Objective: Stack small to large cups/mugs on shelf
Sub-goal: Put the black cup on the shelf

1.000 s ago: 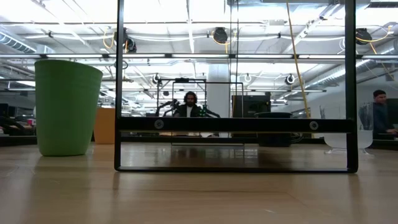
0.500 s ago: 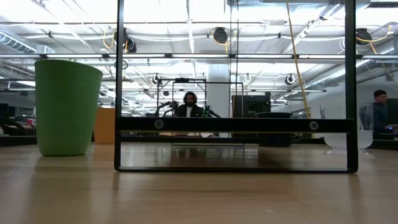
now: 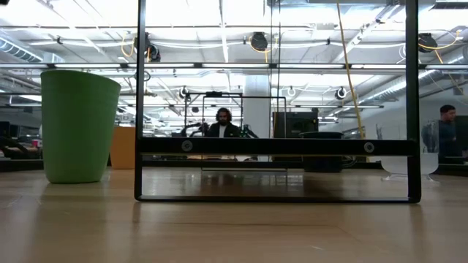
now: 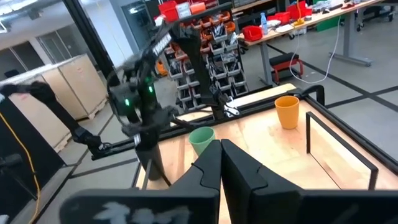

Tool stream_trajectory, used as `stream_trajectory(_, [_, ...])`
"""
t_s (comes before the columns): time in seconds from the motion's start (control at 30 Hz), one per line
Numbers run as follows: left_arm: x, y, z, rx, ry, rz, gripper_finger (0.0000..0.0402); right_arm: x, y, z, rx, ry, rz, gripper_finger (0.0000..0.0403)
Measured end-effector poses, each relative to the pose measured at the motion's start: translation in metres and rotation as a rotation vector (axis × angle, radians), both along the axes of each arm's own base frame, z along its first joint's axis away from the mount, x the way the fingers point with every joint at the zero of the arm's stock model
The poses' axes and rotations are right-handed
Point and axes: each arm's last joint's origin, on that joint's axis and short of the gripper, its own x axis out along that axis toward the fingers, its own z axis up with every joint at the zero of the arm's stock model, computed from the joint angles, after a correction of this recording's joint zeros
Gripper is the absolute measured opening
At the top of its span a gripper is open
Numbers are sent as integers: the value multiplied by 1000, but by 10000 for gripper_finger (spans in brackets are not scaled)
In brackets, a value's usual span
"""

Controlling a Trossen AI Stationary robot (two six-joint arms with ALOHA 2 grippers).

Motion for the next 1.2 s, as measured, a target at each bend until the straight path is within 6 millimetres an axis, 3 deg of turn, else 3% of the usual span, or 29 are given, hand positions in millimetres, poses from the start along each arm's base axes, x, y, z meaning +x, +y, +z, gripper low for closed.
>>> stream_trajectory(0.1, [-5,8,19,21,-24,28,2,0,0,-1,-1,12,-1,0])
stream_trajectory(0.43, [-17,51,108,201,-212,124,1,0,0,-2,-48,17,5,0])
stream_trajectory(0.57, [-14,70,133,213,-288,112,1,0,0,-2,-47,17,4,0])
stream_trajectory(0.83, [0,113,145,218,-334,24,0,8,0,-14,6,64,-4,0])
stream_trajectory(1.03, [7,139,145,195,-337,-28,0,23,0,-43,84,169,-21,0])
stream_trajectory(1.2, [11,159,146,172,-362,-64,0,49,1,-69,149,193,-10,11])
